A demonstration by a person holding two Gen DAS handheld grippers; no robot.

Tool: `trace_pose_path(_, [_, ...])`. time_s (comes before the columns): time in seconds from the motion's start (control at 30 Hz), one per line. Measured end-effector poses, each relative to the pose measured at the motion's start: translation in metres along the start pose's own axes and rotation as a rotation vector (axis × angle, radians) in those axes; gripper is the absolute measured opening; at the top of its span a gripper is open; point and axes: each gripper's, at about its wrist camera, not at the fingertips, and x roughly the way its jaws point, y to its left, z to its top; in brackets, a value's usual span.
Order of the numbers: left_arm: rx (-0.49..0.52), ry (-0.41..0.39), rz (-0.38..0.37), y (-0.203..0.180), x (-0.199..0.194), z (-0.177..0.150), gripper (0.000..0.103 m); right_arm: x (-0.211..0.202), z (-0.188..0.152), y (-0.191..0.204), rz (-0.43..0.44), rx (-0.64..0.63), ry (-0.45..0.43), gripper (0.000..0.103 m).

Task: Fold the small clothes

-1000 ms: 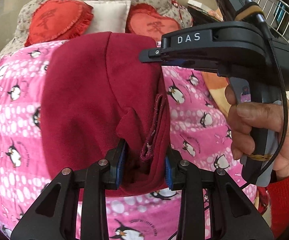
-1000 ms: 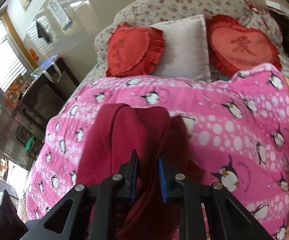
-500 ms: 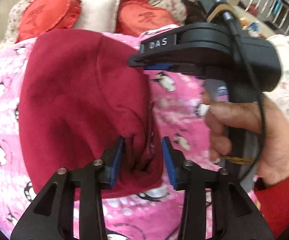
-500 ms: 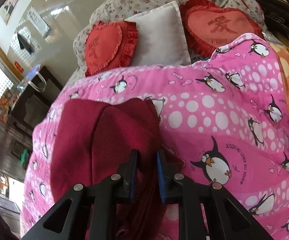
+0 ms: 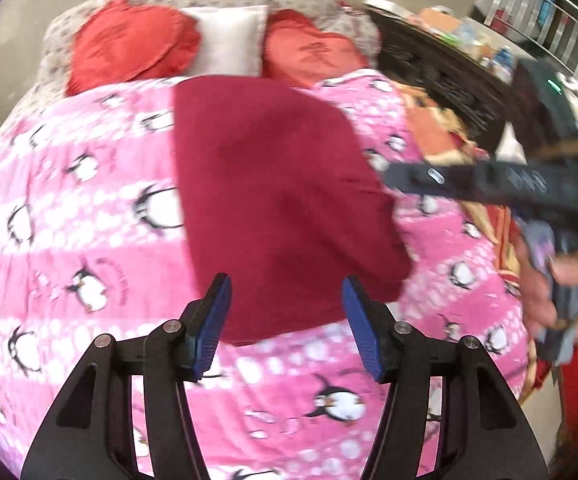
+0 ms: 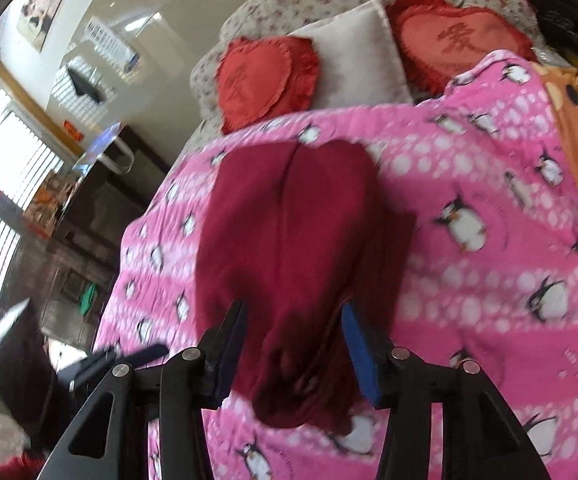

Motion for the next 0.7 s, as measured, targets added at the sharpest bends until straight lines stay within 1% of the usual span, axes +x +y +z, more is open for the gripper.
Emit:
trace_pose_path(0.13, [-0.026, -0.008, 0.041, 0.010, 0.011, 0.001, 0.057, 0.021, -0.011, 0.006, -0.020, -0.011, 0.037, 0.047])
trace_pose_path(0.17, [-0.026, -0.005, 0.044, 0.011, 0.014, 0.003, 0.057, 0.023, -0.012, 0.006, -0.021, -0.017, 0.034, 0.044])
trace_pose_path(0.23, [-0.036, 0.008, 0.048, 0.011, 0.023, 0.004, 0.057, 0.027, -0.014, 0.007, -0.058, -0.048, 0.017, 0.025])
trace_pose_path(0.27, [-0.041, 0.015, 0.047, 0.010, 0.027, 0.004, 0.057, 0.027, -0.015, 0.005, -0.076, -0.052, 0.008, 0.021])
trace_pose_path(0.33, [-0.047, 0.030, 0.049, 0.010, 0.033, 0.000, 0.057, 0.023, -0.015, -0.002, -0.082, -0.042, -0.007, 0.019])
trace_pose_path(0.4, [-0.055, 0.051, 0.045, 0.010, 0.040, -0.004, 0.057, 0.018, -0.020, -0.006, -0.117, -0.050, -0.018, 0.016])
trace_pose_path(0.47, [-0.057, 0.072, 0.049, 0.010, 0.049, -0.009, 0.057, 0.019, -0.026, -0.014, -0.128, -0.046, -0.004, 0.016])
trace_pose_path(0.57, [-0.053, 0.078, 0.053, 0.009, 0.055, -0.014, 0.057, 0.027, -0.036, -0.031, -0.095, 0.015, 0.004, 0.016])
trace_pose_path(0.7, [-0.049, 0.069, 0.063, 0.007, 0.050, -0.013, 0.057, 0.027, -0.040, -0.035, -0.087, 0.032, -0.012, 0.016])
